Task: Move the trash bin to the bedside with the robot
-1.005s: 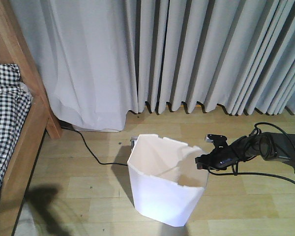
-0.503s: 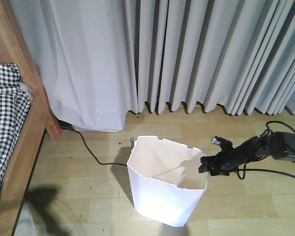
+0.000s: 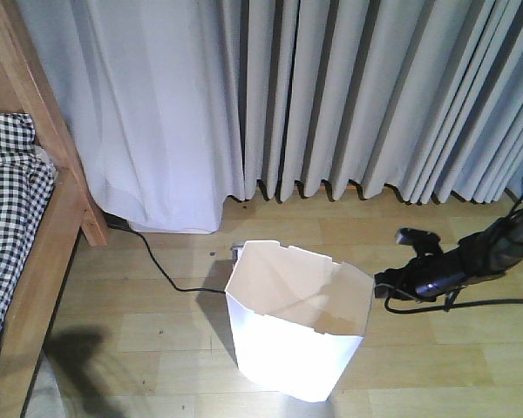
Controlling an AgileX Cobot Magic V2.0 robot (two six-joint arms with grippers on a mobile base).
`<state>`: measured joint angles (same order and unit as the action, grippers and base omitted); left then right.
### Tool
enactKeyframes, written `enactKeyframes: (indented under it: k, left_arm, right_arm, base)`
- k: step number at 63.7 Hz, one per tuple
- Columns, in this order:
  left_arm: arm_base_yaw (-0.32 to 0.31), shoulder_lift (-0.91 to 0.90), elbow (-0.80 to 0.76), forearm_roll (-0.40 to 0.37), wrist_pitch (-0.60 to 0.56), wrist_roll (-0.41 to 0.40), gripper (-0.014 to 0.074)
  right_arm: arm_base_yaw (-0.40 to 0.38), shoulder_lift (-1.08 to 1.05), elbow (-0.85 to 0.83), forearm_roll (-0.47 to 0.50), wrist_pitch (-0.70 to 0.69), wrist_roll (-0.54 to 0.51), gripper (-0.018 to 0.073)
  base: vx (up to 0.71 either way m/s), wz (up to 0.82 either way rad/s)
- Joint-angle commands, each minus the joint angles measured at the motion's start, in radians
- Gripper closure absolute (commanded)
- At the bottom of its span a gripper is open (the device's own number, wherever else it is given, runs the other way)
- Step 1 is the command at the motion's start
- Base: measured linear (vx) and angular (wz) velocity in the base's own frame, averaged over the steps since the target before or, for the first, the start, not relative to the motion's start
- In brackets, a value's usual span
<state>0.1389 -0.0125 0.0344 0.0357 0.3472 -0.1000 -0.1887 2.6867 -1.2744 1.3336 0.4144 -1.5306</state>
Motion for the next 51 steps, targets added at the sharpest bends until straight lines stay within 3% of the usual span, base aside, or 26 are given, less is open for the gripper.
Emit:
enactKeyframes:
  k: [1,13,42,51]
  left_arm:
    - [-0.003,-0.014,0.003,-0.002,-0.066,-0.004,0.0603]
    - [-0.003,-0.014,0.003,-0.002,-0.066,-0.004,0.0603]
    - [-0.003,-0.014,0.003,-0.002,-0.066,-0.004,0.0603]
    - [-0.003,-0.014,0.003,-0.002,-0.066,-0.004,0.0603]
  right_arm:
    - [-0.009,-0.176,0.109,0.083,-0.035,-0.105,0.0122]
    - [-0.007,-0.447,0.302,0.088,-0.170,-0.193,0.0122]
    - [-0.007,-1.152,0.484,0.083,-0.215,-0.183,0.0122]
    - [-0.007,-1.343,0.484,0.082,-0.213,-0.122,0.0122]
  base:
    - [0.00,0.00]
    - [0.00,0.00]
    - [0.00,0.00]
    - [0.00,0.00]
